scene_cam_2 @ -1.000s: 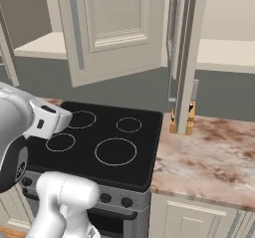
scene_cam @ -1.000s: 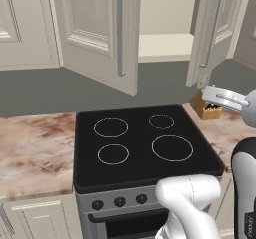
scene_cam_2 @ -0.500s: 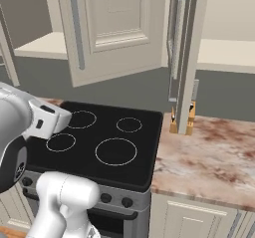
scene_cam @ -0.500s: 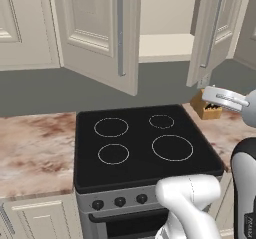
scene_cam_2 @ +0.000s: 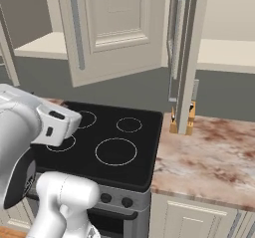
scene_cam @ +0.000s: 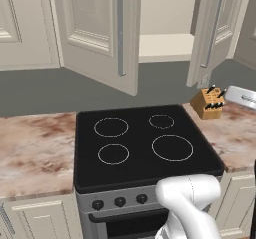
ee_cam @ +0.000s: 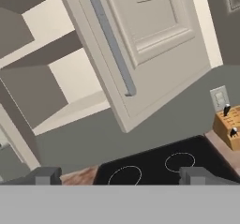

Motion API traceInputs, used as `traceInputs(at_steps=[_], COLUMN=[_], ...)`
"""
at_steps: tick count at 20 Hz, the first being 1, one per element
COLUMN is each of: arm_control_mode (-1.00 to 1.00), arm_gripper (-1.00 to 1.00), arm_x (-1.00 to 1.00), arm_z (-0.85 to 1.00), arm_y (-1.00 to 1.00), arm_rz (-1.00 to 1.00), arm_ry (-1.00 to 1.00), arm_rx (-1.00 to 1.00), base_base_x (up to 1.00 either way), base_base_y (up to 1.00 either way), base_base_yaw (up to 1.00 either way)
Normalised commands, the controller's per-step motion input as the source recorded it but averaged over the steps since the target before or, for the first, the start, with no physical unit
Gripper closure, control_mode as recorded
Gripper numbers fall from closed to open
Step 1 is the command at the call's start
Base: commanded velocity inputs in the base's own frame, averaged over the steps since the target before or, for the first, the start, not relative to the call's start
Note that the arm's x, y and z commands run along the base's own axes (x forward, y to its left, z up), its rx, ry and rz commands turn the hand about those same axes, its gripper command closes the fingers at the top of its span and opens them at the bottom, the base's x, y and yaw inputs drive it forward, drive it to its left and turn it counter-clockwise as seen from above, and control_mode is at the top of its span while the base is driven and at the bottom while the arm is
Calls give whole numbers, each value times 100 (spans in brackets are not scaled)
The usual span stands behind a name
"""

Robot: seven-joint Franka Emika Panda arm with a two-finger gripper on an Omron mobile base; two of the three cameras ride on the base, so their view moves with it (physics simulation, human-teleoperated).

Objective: Close all open cabinet doors.

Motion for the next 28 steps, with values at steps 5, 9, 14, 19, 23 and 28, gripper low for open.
traceInputs(at_steps=[5, 9, 14, 19, 23, 28], arm_control_mode=[-100, -100, -100, -100, -100, -100], arm_gripper=[-100, -100, -100, -100, -100, -100], arm_x=[12, 32, 22, 12, 31, 53], arm_z=[0, 0, -2, -9, -15, -17], arm_y=[-18, -9, -19, -41, -15, -2], arm_rz=[0, 0, 0, 0, 0, 0], arm_ry=[-1, -1, -5, -14, -13, -6], arm_rx=[0, 0, -1, -8, -11, -9], base_base_x=[0, 0, 0, 0, 0, 0], base_base_y=[0, 0, 0, 0, 0, 0], base_base_yaw=[0, 0, 0, 0, 0, 0])
